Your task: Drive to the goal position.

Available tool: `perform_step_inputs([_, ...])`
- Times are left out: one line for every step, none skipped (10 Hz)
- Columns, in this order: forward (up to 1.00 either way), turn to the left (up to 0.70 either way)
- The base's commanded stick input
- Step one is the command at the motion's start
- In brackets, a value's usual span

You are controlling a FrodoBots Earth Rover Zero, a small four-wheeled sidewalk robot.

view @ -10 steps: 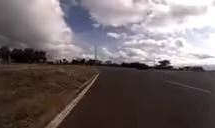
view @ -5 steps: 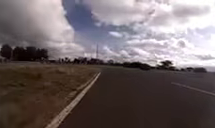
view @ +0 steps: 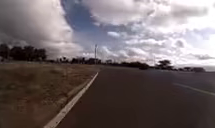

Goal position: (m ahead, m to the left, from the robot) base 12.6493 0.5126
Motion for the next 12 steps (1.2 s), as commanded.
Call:
perform_step_inputs([0.74,0.0])
perform_step_inputs([0.73,0.0])
perform_step_inputs([0.74,0.0])
perform_step_inputs([0.74,0.0])
perform_step_inputs([0.75,0.0])
perform_step_inputs([0.76,0.0])
perform_step_inputs([0.75,0.0])
perform_step_inputs([0.74,0.0])
perform_step_inputs([0.74,0.0])
perform_step_inputs([0.73,0.0])
perform_step_inputs([0.73,0.0])
perform_step_inputs([0.74,0.0])
